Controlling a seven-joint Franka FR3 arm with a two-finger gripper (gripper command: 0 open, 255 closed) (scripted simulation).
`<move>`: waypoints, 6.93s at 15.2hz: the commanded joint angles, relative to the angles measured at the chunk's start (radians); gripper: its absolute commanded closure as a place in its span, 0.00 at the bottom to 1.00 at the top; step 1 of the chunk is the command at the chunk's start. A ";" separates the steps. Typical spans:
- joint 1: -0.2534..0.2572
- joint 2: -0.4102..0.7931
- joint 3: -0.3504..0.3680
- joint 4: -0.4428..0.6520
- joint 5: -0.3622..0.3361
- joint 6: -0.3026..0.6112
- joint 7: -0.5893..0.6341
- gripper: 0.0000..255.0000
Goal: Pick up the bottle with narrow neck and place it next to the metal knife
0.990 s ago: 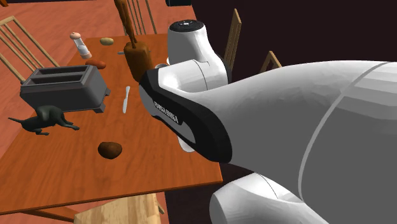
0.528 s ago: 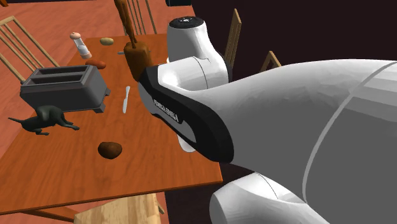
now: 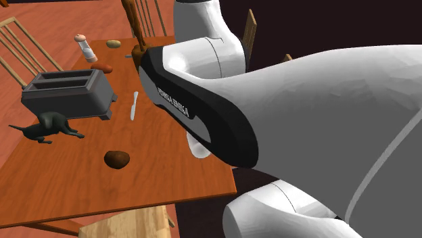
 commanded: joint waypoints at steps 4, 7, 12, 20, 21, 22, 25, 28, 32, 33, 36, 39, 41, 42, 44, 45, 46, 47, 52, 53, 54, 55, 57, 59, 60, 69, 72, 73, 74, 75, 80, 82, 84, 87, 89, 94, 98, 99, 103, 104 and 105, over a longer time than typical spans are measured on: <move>-0.005 -0.013 -0.012 0.062 -0.010 -0.075 -0.002 1.00; -0.007 -0.014 -0.017 0.102 -0.015 -0.116 -0.001 1.00; -0.012 -0.011 -0.025 0.170 -0.023 -0.181 -0.001 1.00; -0.018 0.006 -0.037 0.288 -0.035 -0.281 0.000 1.00; -0.019 0.009 -0.038 0.303 -0.036 -0.294 0.001 1.00; -0.020 0.013 -0.039 0.319 -0.037 -0.306 0.001 1.00; -0.022 0.024 -0.042 0.366 -0.041 -0.342 0.001 1.00; -0.025 0.036 -0.045 0.414 -0.045 -0.378 0.002 1.00; -0.028 0.055 -0.049 0.482 -0.049 -0.426 0.004 1.00; -0.028 0.061 -0.050 0.499 -0.050 -0.438 0.004 1.00; -0.031 0.077 -0.052 0.551 -0.054 -0.474 0.005 1.00; -0.033 0.096 -0.054 0.606 -0.057 -0.510 0.006 1.00; -0.034 0.109 -0.055 0.643 -0.059 -0.534 0.007 1.00; -0.035 0.116 -0.055 0.662 -0.060 -0.546 0.008 1.00; -0.037 0.130 -0.056 0.700 -0.062 -0.570 0.009 1.00; -0.037 0.137 -0.056 0.720 -0.063 -0.582 0.009 1.00; -0.038 0.145 -0.056 0.740 -0.064 -0.595 0.010 1.00; -0.039 0.153 -0.057 0.760 -0.065 -0.607 0.011 1.00; -0.042 0.189 -0.057 0.851 -0.069 -0.662 0.014 1.00; -0.043 0.207 -0.047 0.844 -0.067 -0.636 0.022 1.00; -0.044 0.227 -0.037 0.838 -0.066 -0.611 0.030 1.00; -0.044 0.247 -0.027 0.834 -0.065 -0.585 0.038 1.00; -0.046 0.290 -0.007 0.829 -0.065 -0.536 0.054 1.00; -0.047 0.337 0.014 0.829 -0.068 -0.489 0.071 1.00; -0.048 0.362 0.024 0.831 -0.070 -0.466 0.080 1.00; -0.048 0.625 0.110 0.914 -0.126 -0.292 0.172 1.00; -0.043 0.727 0.134 0.968 -0.161 -0.249 0.208 1.00; -0.040 0.762 0.141 0.989 -0.175 -0.238 0.220 1.00; -0.036 0.799 0.147 1.012 -0.189 -0.227 0.232 1.00; -0.031 0.835 0.153 1.036 -0.204 -0.218 0.244 1.00; 0.006 1.030 0.168 1.186 -0.284 -0.191 0.301 1.00; 0.028 1.112 0.167 1.261 -0.317 -0.190 0.319 1.00; 0.054 1.198 0.163 1.348 -0.348 -0.197 0.334 1.00; 0.100 1.338 0.152 1.506 -0.391 -0.221 0.348 1.00; 0.122 1.402 0.143 1.573 -0.408 -0.225 0.352 1.00; 0.111 1.396 0.142 1.494 -0.408 -0.153 0.360 1.00; 0.105 1.396 0.140 1.440 -0.411 -0.101 0.366 1.00; 0.104 1.397 0.140 1.428 -0.412 -0.088 0.368 1.00; 0.102 1.399 0.139 1.412 -0.414 -0.070 0.370 1.00; 0.102 1.399 0.139 1.412 -0.414 -0.070 0.370 1.00; 0.102 1.399 0.139 1.412 -0.414 -0.070 0.370 1.00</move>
